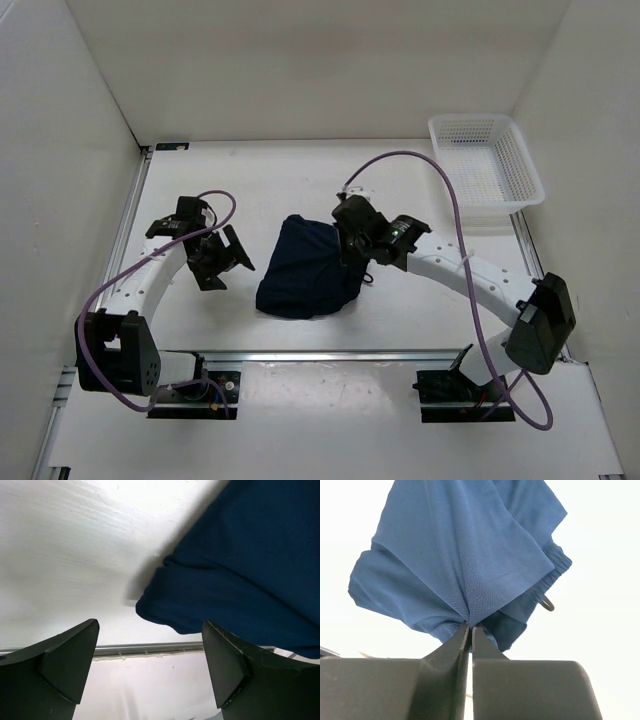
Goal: Fold and stack the shorts
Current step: Fold the shorts
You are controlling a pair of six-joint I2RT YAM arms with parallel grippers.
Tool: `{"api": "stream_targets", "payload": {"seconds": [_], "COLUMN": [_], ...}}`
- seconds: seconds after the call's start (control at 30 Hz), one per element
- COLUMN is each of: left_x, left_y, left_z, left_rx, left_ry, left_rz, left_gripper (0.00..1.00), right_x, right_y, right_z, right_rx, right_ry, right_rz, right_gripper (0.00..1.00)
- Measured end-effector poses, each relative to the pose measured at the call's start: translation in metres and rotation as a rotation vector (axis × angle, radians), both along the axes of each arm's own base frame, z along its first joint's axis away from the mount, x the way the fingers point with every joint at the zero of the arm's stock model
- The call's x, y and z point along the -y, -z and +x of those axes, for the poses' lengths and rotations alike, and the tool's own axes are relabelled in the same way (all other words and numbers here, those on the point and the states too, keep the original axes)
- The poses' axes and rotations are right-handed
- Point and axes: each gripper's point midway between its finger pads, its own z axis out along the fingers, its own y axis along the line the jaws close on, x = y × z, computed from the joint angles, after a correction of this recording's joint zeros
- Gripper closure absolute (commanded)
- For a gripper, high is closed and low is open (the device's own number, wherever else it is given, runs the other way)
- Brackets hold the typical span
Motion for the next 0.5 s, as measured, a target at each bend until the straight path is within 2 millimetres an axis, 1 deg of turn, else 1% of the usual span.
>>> {"api": "stream_targets", "payload": {"seconds": [0.07, 0.1, 0.13, 0.17, 0.2, 0.23, 0.3, 0.37, 0.43, 0.5], "left_x": [0.001, 0.001, 0.002, 0.002, 0.003, 0.004, 0.006, 0.01, 0.013, 0.018], "left_y": [0.0, 0.0, 0.0, 0.001, 0.001, 0.002, 0.004, 0.005, 0.005, 0.003], "left_z": [0.0, -0.001, -0.001, -0.001, -0.001, -0.002, -0.002, -0.003, -0.003, -0.001], "left_rx": [0.0, 0.0, -0.001, -0.003, -0.006, -0.01, -0.018, -0.023, -0.024, -0.023], "left_ry": [0.007, 0.011, 0.015, 0.018, 0.021, 0.028, 0.041, 0.056, 0.071, 0.088], "left_rz": [-0.005, -0.007, -0.008, -0.008, -0.008, -0.008, -0.007, -0.006, -0.006, -0.006], "left_gripper": [0.05, 0.05, 0.05, 0.05, 0.05, 0.05, 0.05, 0.05, 0.05, 0.05], "right_x": [0.012, 0.018, 0.023, 0.029, 0.035, 0.041, 0.049, 0.055, 0.056, 0.056], "right_y": [0.007, 0.016, 0.026, 0.037, 0.049, 0.062, 0.082, 0.092, 0.091, 0.084], "right_z": [-0.004, -0.006, -0.009, -0.011, -0.014, -0.018, -0.024, -0.028, -0.029, -0.027], "right_rx": [-0.006, -0.02, -0.037, -0.058, -0.085, -0.113, -0.16, -0.187, -0.187, -0.172], "right_ry": [0.017, 0.026, 0.036, 0.048, 0.066, 0.077, 0.095, 0.11, 0.12, 0.132], "right_rz": [-0.022, -0.041, -0.065, -0.09, -0.116, -0.148, -0.2, -0.225, -0.223, -0.207], "right_gripper": [1.0, 1.0, 0.97, 0.75, 0.62, 0.59, 0.58, 0.58, 0.58, 0.58]}}
